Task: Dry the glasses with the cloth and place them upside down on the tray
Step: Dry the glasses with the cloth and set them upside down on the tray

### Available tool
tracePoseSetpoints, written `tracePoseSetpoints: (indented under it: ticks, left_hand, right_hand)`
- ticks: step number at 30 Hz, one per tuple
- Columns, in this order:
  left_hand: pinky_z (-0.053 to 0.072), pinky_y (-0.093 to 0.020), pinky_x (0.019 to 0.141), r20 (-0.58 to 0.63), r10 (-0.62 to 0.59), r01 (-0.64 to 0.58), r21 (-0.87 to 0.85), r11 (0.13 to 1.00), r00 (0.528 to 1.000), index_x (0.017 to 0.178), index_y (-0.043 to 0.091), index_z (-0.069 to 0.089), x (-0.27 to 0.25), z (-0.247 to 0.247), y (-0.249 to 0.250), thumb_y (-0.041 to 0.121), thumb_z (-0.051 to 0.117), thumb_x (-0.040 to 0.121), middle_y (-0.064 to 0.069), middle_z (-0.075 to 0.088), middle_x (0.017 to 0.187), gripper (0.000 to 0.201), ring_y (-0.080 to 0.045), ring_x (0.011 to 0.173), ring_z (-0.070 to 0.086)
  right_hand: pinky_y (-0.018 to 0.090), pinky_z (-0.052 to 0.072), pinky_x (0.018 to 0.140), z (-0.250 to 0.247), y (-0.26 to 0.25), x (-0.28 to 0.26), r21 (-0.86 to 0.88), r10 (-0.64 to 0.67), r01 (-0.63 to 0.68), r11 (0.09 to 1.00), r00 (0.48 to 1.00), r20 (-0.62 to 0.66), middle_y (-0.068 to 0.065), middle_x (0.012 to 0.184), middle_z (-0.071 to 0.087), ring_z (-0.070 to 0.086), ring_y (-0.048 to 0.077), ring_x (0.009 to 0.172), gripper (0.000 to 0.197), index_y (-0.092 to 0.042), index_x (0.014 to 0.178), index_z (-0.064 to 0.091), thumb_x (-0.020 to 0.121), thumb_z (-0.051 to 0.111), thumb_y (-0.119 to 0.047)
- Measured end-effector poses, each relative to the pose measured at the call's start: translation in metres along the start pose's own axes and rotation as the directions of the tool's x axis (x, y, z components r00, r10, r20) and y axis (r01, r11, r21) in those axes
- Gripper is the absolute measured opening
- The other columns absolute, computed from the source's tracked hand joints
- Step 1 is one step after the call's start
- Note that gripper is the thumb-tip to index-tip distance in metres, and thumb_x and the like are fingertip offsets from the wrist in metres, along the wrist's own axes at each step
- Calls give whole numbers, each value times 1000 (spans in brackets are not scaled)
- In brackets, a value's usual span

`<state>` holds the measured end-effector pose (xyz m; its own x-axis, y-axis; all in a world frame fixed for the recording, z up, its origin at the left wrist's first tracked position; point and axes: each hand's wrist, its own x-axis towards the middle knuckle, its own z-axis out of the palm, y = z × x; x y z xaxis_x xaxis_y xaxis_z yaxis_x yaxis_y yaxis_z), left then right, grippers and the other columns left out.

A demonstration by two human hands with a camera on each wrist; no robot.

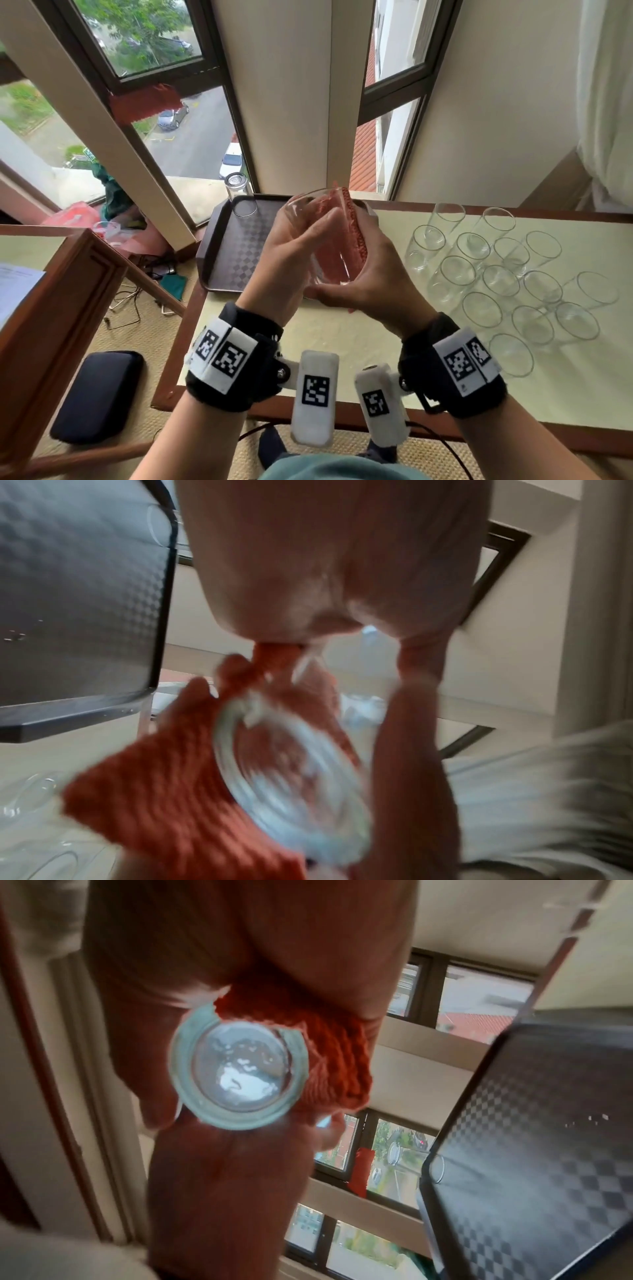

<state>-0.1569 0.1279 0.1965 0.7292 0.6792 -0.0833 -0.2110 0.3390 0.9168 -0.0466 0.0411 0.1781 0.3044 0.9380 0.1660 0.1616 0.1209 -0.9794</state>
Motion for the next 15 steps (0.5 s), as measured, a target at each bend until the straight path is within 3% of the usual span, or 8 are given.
tracePoseSetpoints:
  ticks: [2,4,7,9,11,13,15]
  left_hand:
    - [53,-47,100,91,-23,27,-49,998,996,145,1,39,-2,-6,0,25,62,91,-22,55,126,63,-35,120,57]
    - [47,-54,106,139,-42,49,-47,998,989,146,4,39,-5,-10,2,39,72,85,-27,51,132,77,-41,125,53]
    - [38,-61,111,126,-71,68,28,997,990,144,1,42,-3,-9,3,37,67,87,-26,53,131,72,-43,129,50]
    - [41,-53,110,88,-68,63,59,996,994,141,1,46,0,-6,4,29,59,92,-20,57,134,57,-32,130,53]
    - [46,-43,103,58,-69,63,94,994,996,142,2,45,2,-3,5,33,63,88,-15,60,132,65,-24,124,58]
    - [52,-35,97,16,-59,57,106,993,998,143,1,41,3,1,3,38,71,83,-14,62,128,76,-20,118,63]
    - [55,-22,83,2,-28,27,101,995,1000,138,-1,45,3,5,0,32,66,87,-10,67,116,64,-11,103,69]
  right_hand:
    - [41,55,98,-4,-1,-1,142,61,-69,987,996,59,6,124,63,64,20,118,88,-10,142,42,67,88,-4]
    - [49,54,99,-10,-1,0,205,88,-107,973,991,97,13,124,63,64,27,117,85,-9,141,44,66,86,-5]
    - [46,54,99,-13,-7,1,116,75,-78,990,997,24,11,124,64,65,23,117,83,-10,138,47,66,88,-10]
    - [39,55,99,-13,-8,2,-37,12,-14,999,999,-44,4,128,62,63,16,119,87,-17,140,44,67,91,-14]
    - [35,55,99,-11,-5,3,-139,-39,31,990,998,-55,0,132,60,61,12,121,95,-18,146,39,67,92,-17]
    - [36,55,98,-11,-2,4,-128,-28,21,992,998,-51,-1,131,62,62,12,120,97,-15,148,39,68,92,-17]
    - [37,56,96,-13,0,3,-92,6,-10,996,999,-46,0,126,65,65,13,116,91,-14,145,44,68,92,-14]
